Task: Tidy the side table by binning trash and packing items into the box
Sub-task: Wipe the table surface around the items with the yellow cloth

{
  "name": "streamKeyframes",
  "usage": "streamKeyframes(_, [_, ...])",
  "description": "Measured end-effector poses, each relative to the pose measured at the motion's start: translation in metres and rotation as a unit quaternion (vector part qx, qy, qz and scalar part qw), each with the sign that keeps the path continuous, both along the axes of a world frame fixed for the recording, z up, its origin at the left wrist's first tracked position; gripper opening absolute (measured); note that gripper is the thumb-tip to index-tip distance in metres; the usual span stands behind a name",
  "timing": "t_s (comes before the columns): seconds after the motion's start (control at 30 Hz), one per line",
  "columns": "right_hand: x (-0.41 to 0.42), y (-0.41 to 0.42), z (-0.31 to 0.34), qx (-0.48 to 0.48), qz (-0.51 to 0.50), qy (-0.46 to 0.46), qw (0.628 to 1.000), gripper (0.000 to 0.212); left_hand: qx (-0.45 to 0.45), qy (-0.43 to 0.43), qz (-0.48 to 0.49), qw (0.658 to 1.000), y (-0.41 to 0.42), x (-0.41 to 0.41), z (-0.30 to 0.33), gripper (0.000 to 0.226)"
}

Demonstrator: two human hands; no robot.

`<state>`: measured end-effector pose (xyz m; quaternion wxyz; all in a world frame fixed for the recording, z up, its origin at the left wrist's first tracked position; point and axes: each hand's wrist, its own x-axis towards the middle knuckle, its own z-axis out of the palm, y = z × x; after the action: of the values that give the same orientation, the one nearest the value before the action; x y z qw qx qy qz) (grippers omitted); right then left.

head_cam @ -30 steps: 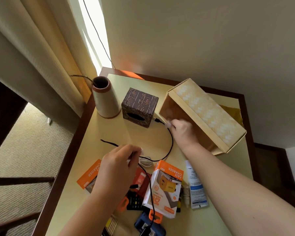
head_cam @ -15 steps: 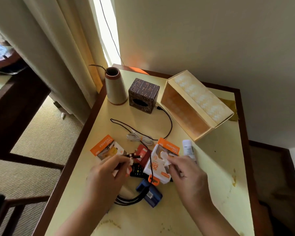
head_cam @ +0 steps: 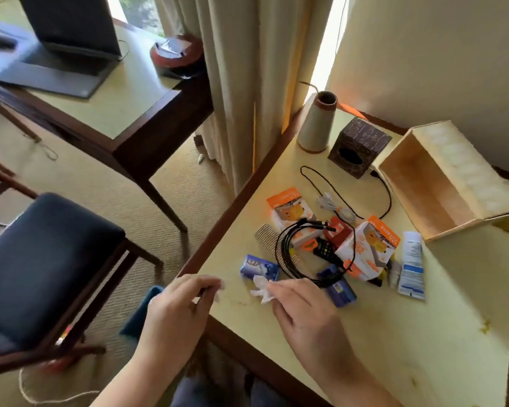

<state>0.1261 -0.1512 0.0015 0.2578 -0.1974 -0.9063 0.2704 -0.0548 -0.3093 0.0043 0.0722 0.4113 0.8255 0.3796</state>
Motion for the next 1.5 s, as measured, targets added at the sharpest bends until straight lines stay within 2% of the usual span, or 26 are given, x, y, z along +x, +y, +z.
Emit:
streamKeyframes(0.1, [-0.032, -0.038, -0.006, 0.022, 0.053, -0.005, 0.998, 0.018, 0.009, -0.011, 0.043, 0.999, -0.048, -0.016, -0.01, 0.014])
streamKeyframes(0.2, [-0.063, -0.081, -0.016, 0.017, 0.104, -0.018, 0.994, 0.021, 0.004, -0.032, 0.104, 0.994, -0.102, -0.031, -0.017, 0.024])
streamKeyframes(0.37, [-0.113, -0.157, -0.051, -0.024, 0.19, -0.059, 0.98, 0.02, -0.021, -0.138, 0.24, 0.961, -0.184, -0.063, -0.05, 0.026])
streamKeyframes(0.43, [-0.132, -0.184, -0.08, -0.059, 0.195, -0.092, 0.975, 0.021, -0.03, -0.177, 0.275, 0.945, -0.205, -0.077, -0.069, 0.02])
streamKeyframes(0.53, [-0.159, -0.214, -0.134, -0.167, 0.131, -0.18, 0.961, 0.023, -0.049, -0.24, 0.323, 0.914, -0.222, -0.096, -0.11, 0.015])
streamKeyframes(0.6, [-0.177, -0.229, -0.177, -0.262, 0.062, -0.279, 0.922, 0.015, -0.078, -0.267, 0.345, 0.896, -0.226, -0.105, -0.151, 0.016])
streamKeyframes(0.67, [-0.194, -0.238, -0.219, -0.361, -0.021, -0.337, 0.869, 0.004, -0.103, -0.299, 0.351, 0.881, -0.225, -0.109, -0.192, 0.019])
streamKeyframes(0.73, [-0.212, -0.242, -0.268, -0.473, -0.111, -0.342, 0.804, 0.009, -0.123, -0.335, 0.357, 0.863, -0.221, -0.115, -0.239, 0.015])
streamKeyframes(0.8, [-0.227, -0.245, -0.32, -0.517, -0.166, -0.337, 0.769, 0.019, -0.145, -0.351, 0.37, 0.848, -0.221, -0.121, -0.29, 0.003])
streamKeyframes(0.87, [-0.241, -0.245, -0.372, -0.509, -0.176, -0.344, 0.769, 0.026, -0.167, -0.356, 0.378, 0.838, -0.223, -0.127, -0.339, 0.006])
streamKeyframes(0.93, [-0.256, -0.248, -0.408, -0.501, -0.164, -0.347, 0.776, 0.023, -0.19, -0.368, 0.38, 0.827, -0.226, -0.13, -0.382, 0.01])
streamKeyframes(1.0, [-0.27, -0.248, -0.439, -0.449, -0.121, -0.382, 0.798, 0.014, -0.208, -0.373, 0.38, 0.82, -0.226, -0.132, -0.422, 0.013])
streamKeyframes(1.03, [-0.276, -0.247, -0.454, -0.426, -0.098, -0.405, 0.803, 0.017, -0.213, -0.376, 0.381, 0.817, -0.226, -0.133, -0.439, 0.014])
streamKeyframes(1.2, [-0.289, -0.252, -0.514, -0.386, -0.001, -0.497, 0.777, 0.061, -0.211, -0.429, 0.378, 0.793, -0.22, -0.131, -0.5, 0.033])
streamKeyframes(1.3, [-0.289, -0.251, -0.516, -0.363, 0.009, -0.492, 0.791, 0.068, -0.19, -0.417, 0.4, 0.794, -0.222, -0.128, -0.506, 0.031])
streamKeyframes(1.37, [-0.288, -0.249, -0.508, -0.375, -0.011, -0.46, 0.805, 0.063, -0.179, -0.391, 0.407, 0.806, -0.222, -0.128, -0.495, 0.024])
streamKeyframes(1.5, [-0.285, -0.243, -0.474, -0.34, -0.046, -0.407, 0.847, 0.023, -0.121, -0.375, 0.443, 0.805, -0.22, -0.128, -0.452, 0.005])
